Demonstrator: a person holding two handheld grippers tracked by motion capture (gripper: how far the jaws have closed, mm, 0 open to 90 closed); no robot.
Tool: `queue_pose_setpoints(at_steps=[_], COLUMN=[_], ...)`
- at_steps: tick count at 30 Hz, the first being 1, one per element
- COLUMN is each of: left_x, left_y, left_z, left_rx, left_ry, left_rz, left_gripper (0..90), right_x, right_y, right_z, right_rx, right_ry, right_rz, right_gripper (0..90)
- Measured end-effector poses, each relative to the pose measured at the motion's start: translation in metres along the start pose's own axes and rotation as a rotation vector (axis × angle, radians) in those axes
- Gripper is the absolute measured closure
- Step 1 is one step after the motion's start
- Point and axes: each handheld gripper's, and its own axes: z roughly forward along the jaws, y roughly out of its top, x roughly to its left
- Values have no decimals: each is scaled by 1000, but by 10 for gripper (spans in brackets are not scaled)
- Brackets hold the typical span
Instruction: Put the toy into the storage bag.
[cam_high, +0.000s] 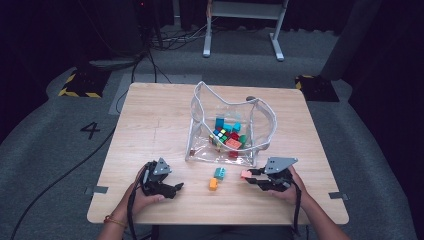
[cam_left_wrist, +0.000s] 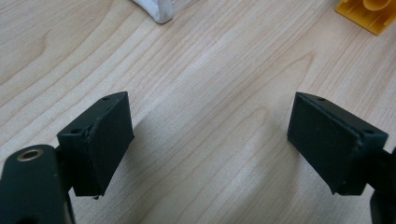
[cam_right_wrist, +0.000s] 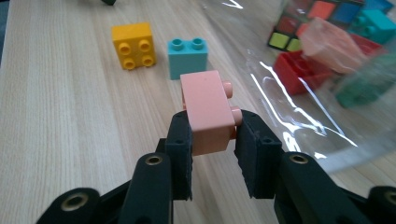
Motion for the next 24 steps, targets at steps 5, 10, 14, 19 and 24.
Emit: queue_pose_setpoints(at_steps=[5,10,14,19,24], left_x=[0,0,0,1,1], left_y=[0,0,0,0,1], left_z=[0,0,0,-1,0], left_rx=[0,0,1,-1,0], left_ry=[-4,-4,-3,16,14], left_rz=[-1,-2,-3,12,11], left_gripper=[144,143,142,143,142], right_x=[-11,-22,-36,-52,-64], right_y=[-9,-15,-14,-10,-8], right_z=[-17,-34,-52,-67,-73], right_rx=[-16,-23,-62,-93,-85], right_ry=[-36,-92,-167,-224,-275], right_rz=[18,46,63,89,103], right_gripper=[673,673,673,673,673])
